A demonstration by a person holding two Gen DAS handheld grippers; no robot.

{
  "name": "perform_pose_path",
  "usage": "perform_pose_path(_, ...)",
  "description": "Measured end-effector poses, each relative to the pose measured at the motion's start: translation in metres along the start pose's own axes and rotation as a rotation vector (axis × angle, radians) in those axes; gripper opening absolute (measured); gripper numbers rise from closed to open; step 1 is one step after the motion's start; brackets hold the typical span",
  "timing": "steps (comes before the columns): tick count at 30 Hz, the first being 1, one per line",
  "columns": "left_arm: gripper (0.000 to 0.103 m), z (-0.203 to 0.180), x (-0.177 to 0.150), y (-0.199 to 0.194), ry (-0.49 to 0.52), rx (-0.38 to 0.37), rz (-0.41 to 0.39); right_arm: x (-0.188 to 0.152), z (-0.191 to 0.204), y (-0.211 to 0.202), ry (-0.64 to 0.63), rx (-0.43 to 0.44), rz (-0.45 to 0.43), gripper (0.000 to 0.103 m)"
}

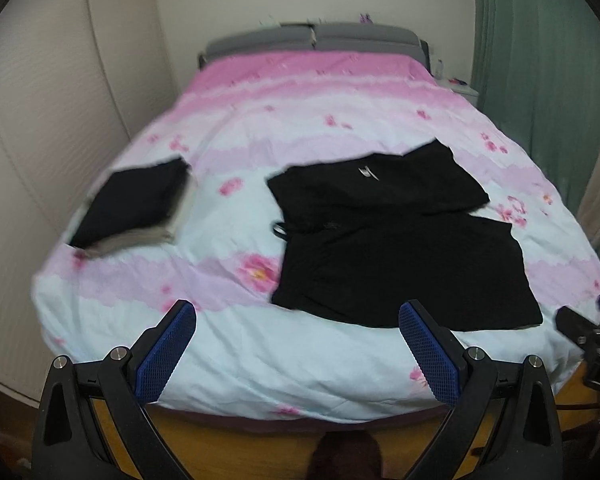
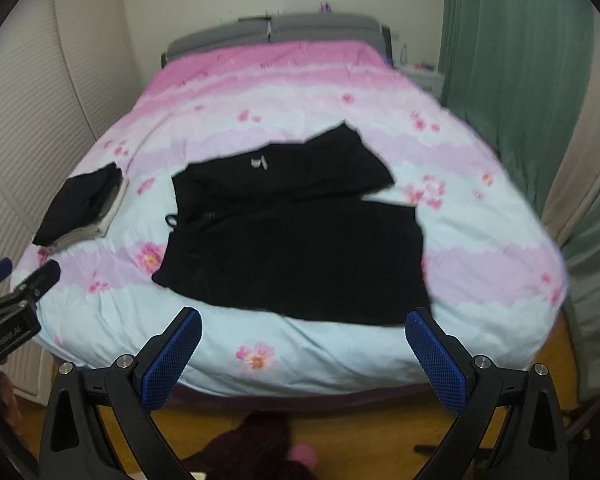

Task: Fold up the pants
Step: 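Lower both grippers onto the black shorts and grasp the waistband edge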

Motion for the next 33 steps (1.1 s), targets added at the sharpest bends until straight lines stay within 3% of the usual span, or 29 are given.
perform_pose_path(8, 0.101, -0.020, -0.002, 0.133, 0.014, -0.103, 0.267, -0.006, -0.026, 0.105, 0.185, -0.009, 0.125, 0.102)
perform_pose_path(14, 0.100, -0.046, -0.015, 0.204, 0.067, -0.097, 0.386, -0.019, -0.050, 0.171, 0.311, -0.058, 0.201, 0.099)
perform_pose_path(19, 0.098, -0.059, -0.024, 0.243, 0.032, -0.120, 0.485, -0.031, -0.070, 0.212, 0.370, -0.081, 0.271, 0.096)
perform_pose_path(23, 0.096, -0.053, -0.034, 0.275, -0.093, -0.144, 0.609, -0.040, -0.090, 0.232, 0.454, -0.076, 0.305, 0.093)
perform_pose_path(28, 0.091, -0.055, -0.036, 0.290, -0.135, -0.139, 0.645, -0.049, -0.110, 0.248, 0.529, -0.075, 0.319, 0.091)
perform_pose_path(31, 0.070, -0.054, -0.032, 0.289, -0.148, -0.139, 0.658, -0.046, -0.116, 0.255, 0.539, -0.095, 0.329, 0.079)
perform_pose_path(33, 0.034, -0.052, -0.028, 0.286, -0.149, -0.146, 0.665, -0.042, -0.119, 0.257, 0.536, -0.110, 0.340, 0.063)
Point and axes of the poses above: each gripper's, at about its wrist camera, not at the fingertips, and y roughly the way its jaws point, z to its left, x to its top, the point moved 2 cm from there along y, roughly the way its jaws point, and after that the axes turned 10 degrees about x, right-handed, at the moved point
